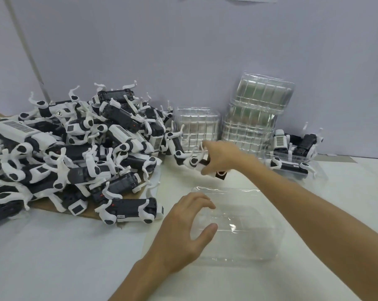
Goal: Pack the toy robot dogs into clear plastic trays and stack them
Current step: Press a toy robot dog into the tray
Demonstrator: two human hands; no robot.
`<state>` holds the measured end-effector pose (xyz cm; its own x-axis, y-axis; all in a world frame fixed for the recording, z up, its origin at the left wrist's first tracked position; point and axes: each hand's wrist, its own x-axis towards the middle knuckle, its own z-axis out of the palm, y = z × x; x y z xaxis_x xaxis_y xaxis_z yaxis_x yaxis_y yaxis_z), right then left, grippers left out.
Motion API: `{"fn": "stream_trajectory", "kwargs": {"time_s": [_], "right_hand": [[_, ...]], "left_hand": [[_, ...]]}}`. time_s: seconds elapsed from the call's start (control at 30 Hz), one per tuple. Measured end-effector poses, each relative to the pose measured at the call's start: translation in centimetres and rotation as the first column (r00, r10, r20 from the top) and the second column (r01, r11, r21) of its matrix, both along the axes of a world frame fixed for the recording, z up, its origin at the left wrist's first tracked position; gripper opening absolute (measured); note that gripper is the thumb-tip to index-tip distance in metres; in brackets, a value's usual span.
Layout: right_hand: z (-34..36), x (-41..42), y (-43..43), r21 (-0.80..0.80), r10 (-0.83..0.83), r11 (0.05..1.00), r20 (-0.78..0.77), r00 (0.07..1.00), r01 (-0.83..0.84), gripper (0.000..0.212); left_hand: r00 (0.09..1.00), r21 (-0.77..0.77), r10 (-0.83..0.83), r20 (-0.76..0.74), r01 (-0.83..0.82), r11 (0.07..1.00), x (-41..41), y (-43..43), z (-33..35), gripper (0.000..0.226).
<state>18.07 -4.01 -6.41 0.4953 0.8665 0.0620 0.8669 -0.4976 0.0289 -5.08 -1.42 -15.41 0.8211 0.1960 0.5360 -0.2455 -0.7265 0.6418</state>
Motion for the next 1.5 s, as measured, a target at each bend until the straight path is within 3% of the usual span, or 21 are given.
{"fn": "stream_trajectory", "kwargs": {"time_s": [0.07, 0.13, 0.2, 0.3, 0.37, 0.4, 0.43, 0.53, 0.63, 0.73, 0.8, 0.9, 1.03, 1.1, 1.17, 1.3, 1.5], "right_hand": [[1.1, -0.5, -1.5, 0.082, -0.024, 0.996, -0.071, 0.997, 0.030, 0.072], [2.1, -0.6, -3.1, 0.117, -0.065, 0.989, -0.179, 0.982, 0.087, 0.062], [2.8, -0.6, -4.4, 0.187, -0.054, 0.971, -0.431, 0.901, 0.147, 0.048], [3.3, -1.0, -6.3, 0.376, 0.117, 0.863, -0.798, 0.591, 0.337, 0.022], [3.5, -1.3, -7.5, 0.437, 0.327, 0.744, -0.898, 0.295, 0.505, 0.024], [3.7, -1.5, -8.1, 0.457, 0.406, 0.715, -0.887, 0.219, 0.529, 0.026], [3.8, -1.7, -8.7, 0.488, 0.441, 0.710, -0.870, 0.220, 0.507, 0.029], [3.8, -2.5, -9.9, 0.534, 0.407, 0.771, -0.832, 0.376, 0.346, 0.028], [3.9, -3.3, -10.7, 0.428, 0.212, 0.847, -0.817, 0.536, 0.316, 0.062], [4.4, -4.7, -11.5, 0.375, 0.114, 0.908, -0.648, 0.753, 0.185, 0.071], [4.8, -5.7, -11.8, 0.344, 0.163, 0.938, -0.542, 0.824, 0.041, 0.067], [4.9, -6.2, -11.7, 0.333, 0.221, 0.941, -0.474, 0.852, -0.059, 0.071], [4.5, -6.5, -11.6, 0.355, 0.226, 0.932, -0.423, 0.877, -0.069, 0.083], [4.3, -6.3, -11.7, 0.403, 0.233, 0.915, -0.488, 0.841, -0.020, 0.075], [4.1, -5.9, -11.9, 0.415, 0.226, 0.909, -0.542, 0.810, 0.024, 0.054], [3.3, -5.3, -12.2, 0.327, 0.162, 0.943, -0.610, 0.776, 0.060, 0.023], [1.3, -4.8, -12.6, 0.195, 0.110, 0.981, -0.568, 0.815, 0.004, 0.027]], "left_hand": [[1.000, 0.009, 0.000, -0.004, 0.000, 1.000, 0.0, 0.0, 0.0, 0.028], [1.000, 0.016, 0.003, -0.008, -0.003, 1.000, 0.0, 0.0, 0.0, 0.027], [1.000, 0.020, 0.005, -0.011, -0.004, 1.000, 0.0, 0.1, 0.0, 0.027], [1.000, 0.004, -0.003, -0.019, 0.003, 1.000, 0.0, 0.1, -0.1, 0.028], [1.000, -0.018, -0.012, -0.021, 0.011, 1.000, -0.1, 0.0, -0.1, 0.032], [1.000, -0.031, -0.015, -0.020, 0.015, 0.999, -0.1, 0.0, 0.0, 0.034], [1.000, -0.043, -0.017, -0.020, 0.016, 0.999, -0.2, 0.0, 0.0, 0.037], [1.000, -0.085, -0.009, -0.028, 0.006, 0.996, -0.2, 0.2, -0.1, 0.049], [0.997, -0.113, 0.013, -0.076, -0.022, 0.993, -0.1, 0.5, -0.3, 0.058], [0.995, -0.094, 0.048, -0.083, -0.056, 0.994, 0.0, 0.7, -0.8, 0.064], [0.996, -0.109, 0.067, -0.065, -0.074, 0.991, 0.2, 0.8, -0.9, 0.068], [0.993, -0.103, 0.108, -0.039, -0.112, 0.988, 0.3, 1.1, -1.1, 0.072], [0.990, -0.101, 0.123, -0.061, -0.129, 0.986, 0.4, 1.4, -1.2, 0.074], [0.989, -0.099, 0.130, -0.071, -0.137, 0.986, 0.3, 1.3, -1.2, 0.074], [0.988, -0.105, 0.133, -0.072, -0.140, 0.985, 0.3, 1.3, -1.1, 0.074], [0.987, -0.094, 0.139, -0.084, -0.147, 0.985, 0.2, 1.3, -1.0, 0.075], [0.982, -0.042, 0.167, -0.084, -0.171, 0.984, 0.3, 1.2, -1.0, 0.070]]}}
